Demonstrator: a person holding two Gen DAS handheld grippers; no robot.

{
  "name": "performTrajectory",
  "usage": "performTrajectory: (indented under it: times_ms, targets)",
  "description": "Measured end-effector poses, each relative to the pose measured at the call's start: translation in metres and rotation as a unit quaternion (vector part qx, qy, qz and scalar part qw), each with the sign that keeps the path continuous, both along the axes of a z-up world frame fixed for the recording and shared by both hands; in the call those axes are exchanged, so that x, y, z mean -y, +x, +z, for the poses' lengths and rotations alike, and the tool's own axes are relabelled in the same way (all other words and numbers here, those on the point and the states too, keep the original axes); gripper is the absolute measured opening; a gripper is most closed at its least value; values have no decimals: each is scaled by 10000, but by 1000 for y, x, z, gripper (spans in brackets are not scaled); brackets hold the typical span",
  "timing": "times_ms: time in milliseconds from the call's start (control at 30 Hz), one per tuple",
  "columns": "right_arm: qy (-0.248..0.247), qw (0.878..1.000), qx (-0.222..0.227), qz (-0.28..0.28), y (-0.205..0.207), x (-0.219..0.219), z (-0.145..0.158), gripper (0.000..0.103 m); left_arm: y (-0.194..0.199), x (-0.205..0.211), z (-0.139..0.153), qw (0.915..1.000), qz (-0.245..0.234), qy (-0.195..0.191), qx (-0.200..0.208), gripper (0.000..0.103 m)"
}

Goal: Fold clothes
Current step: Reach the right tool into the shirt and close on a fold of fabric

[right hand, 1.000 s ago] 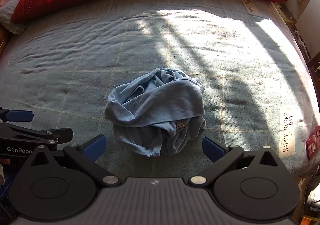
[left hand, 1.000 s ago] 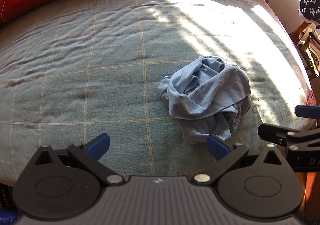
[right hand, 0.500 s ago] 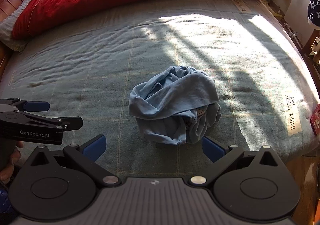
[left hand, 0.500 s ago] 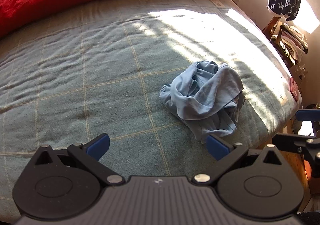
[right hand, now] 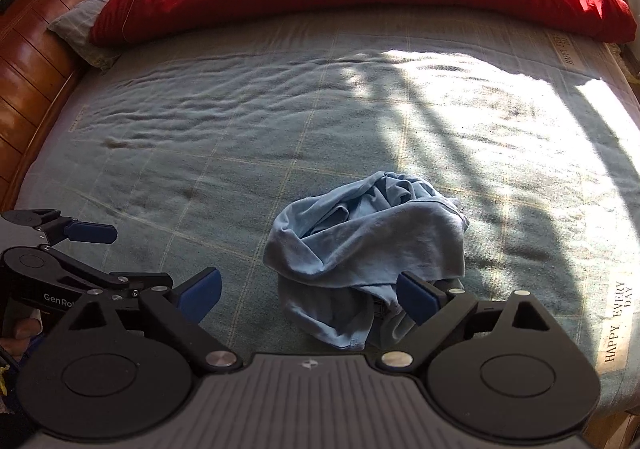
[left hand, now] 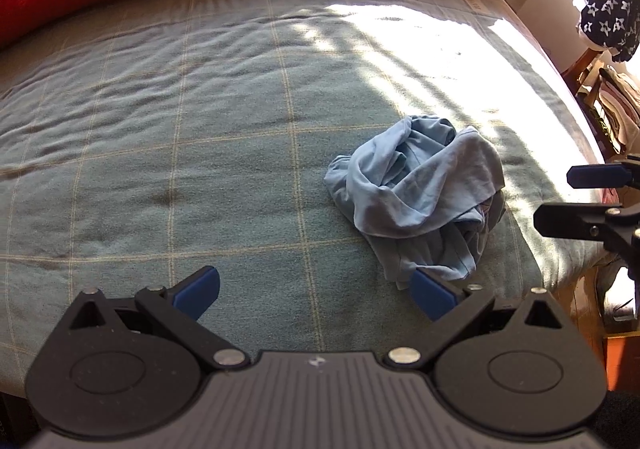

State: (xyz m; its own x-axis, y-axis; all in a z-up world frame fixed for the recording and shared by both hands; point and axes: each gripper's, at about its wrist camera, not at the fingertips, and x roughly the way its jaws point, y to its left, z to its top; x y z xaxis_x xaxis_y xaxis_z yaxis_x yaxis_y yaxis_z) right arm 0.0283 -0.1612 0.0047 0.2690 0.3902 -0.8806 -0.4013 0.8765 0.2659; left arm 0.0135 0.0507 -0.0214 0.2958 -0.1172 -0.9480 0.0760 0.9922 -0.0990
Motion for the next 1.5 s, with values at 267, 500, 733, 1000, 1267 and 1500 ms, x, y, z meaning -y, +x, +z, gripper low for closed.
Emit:
performTrajectory:
  times_ms: [267,500,733,1000,1267,1500]
  targets:
    - [152,9952,-348,898,23,31,-23,78,3,38,2,9983,429,352,-176,100]
    - [266,9936,-427,1014,30,45,-39,76,11,58,-5,9976,157,614,-296,100]
    - [134,9904,-511,1279,30,36,-59,65,15,57,-20,9981,-89,580,-175,100]
    - [-237,9890,-521,1363,30,-6,-79,63,14,27,-49,9977,-621,265,-97,99]
    - [-659,9900,-376,1193,21,-50,-86,62,22,10,-70,9871,-1594,-3,133,92]
    - [-944,9792,4,1799,8,-73,-94,42,29,4,-81,9866,-1628,57,15,90]
